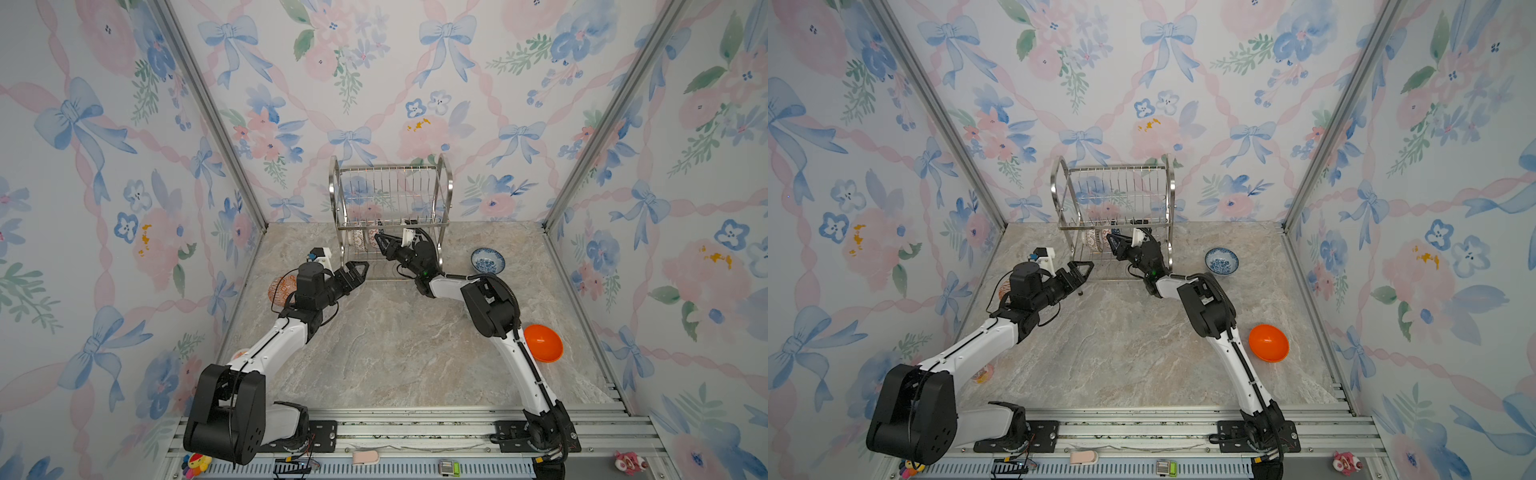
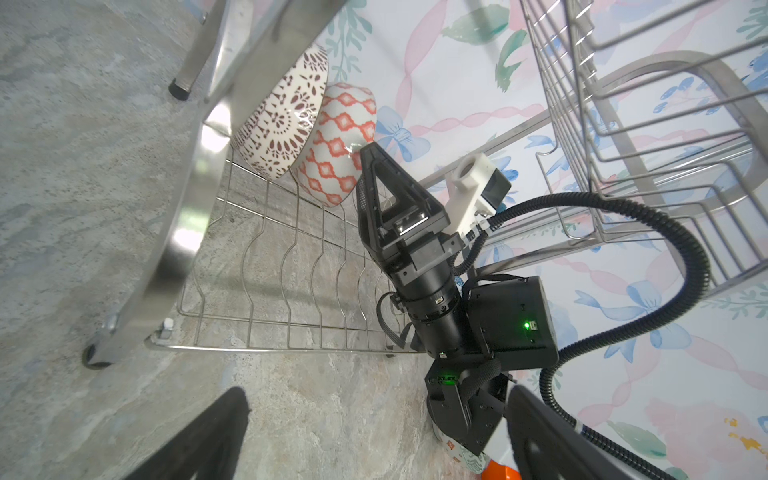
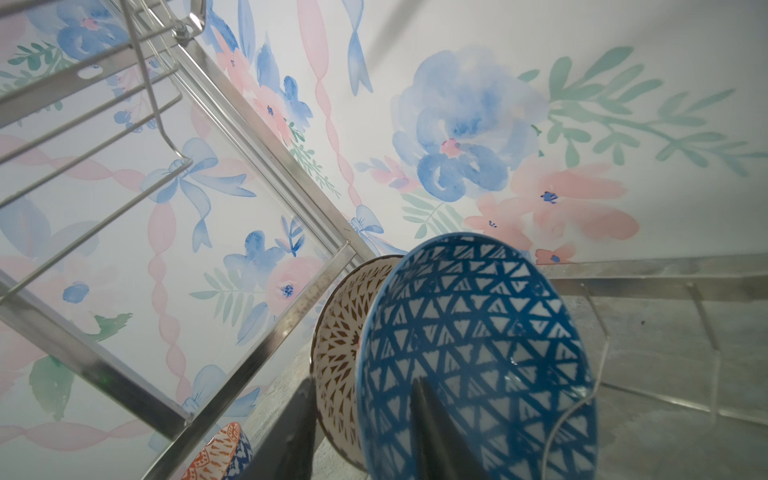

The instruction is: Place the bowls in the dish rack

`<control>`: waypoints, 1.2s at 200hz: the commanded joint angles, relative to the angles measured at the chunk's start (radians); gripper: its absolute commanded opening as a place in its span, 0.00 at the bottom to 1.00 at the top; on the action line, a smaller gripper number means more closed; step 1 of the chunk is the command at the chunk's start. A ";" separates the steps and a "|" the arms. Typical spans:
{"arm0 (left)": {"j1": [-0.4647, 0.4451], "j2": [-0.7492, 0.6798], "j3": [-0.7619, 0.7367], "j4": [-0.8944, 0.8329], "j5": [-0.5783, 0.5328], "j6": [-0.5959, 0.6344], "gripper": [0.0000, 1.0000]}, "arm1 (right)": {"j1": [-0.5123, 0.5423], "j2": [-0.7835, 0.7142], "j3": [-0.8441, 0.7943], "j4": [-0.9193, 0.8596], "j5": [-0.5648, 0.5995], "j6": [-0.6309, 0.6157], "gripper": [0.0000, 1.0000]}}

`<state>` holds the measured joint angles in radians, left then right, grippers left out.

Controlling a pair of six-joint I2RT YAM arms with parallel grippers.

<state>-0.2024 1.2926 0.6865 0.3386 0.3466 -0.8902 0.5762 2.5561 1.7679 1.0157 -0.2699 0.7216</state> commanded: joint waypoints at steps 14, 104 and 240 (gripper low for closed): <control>0.009 -0.018 -0.011 -0.017 -0.009 0.028 0.98 | 0.012 -0.063 -0.017 0.064 0.014 0.018 0.44; 0.010 -0.002 0.004 -0.018 -0.005 0.028 0.98 | 0.036 -0.021 0.025 0.042 -0.048 -0.041 0.53; 0.011 -0.007 0.006 -0.017 -0.001 0.029 0.98 | 0.083 -0.091 -0.106 0.077 -0.027 -0.308 0.69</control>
<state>-0.2012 1.2919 0.6865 0.3340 0.3443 -0.8902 0.6327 2.5187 1.6875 1.0424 -0.2939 0.4843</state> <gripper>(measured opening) 0.979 0.677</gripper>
